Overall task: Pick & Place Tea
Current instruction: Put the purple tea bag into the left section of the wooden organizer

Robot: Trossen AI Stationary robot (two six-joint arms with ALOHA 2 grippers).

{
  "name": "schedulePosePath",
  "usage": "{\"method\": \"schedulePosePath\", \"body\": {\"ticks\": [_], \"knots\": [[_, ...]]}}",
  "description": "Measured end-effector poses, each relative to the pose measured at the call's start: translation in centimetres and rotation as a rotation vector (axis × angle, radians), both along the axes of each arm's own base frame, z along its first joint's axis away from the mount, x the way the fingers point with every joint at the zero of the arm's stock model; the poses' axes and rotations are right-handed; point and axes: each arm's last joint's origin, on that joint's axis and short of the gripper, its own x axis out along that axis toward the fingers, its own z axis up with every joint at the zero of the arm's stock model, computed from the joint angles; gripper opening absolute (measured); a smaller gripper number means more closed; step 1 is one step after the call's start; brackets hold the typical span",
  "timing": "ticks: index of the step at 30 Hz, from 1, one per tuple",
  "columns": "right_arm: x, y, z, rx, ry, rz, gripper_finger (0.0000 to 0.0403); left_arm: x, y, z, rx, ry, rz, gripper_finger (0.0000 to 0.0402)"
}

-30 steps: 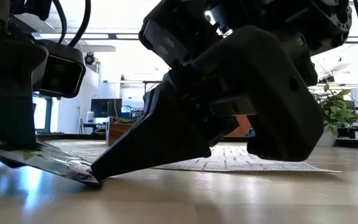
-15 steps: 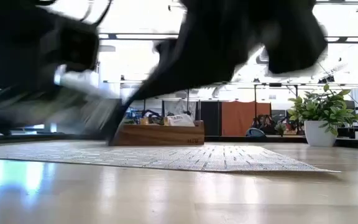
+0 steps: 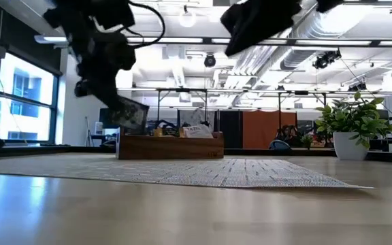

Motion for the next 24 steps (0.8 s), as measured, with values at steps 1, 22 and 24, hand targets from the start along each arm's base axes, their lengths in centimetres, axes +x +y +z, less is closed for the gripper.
{"method": "schedulePosePath", "body": {"ticks": [1, 22, 24], "knots": [[0.0, -0.5, 0.4, -0.003, -0.02, -0.021, 0.0038, -0.2, 0.9, 0.7, 0.054, 0.028, 0.008, 0.0], [0.5, -5.1, 0.7, -0.044, -0.026, -0.149, 0.0037, 4.9, 9.1, 4.3, 0.208, 0.528, -0.36, 0.0], [0.5, -5.1, 0.6, -0.046, -0.02, -0.149, 0.0039, 5.5, 9.1, 4.0, 0.201, 0.547, -0.387, 0.0]]}}
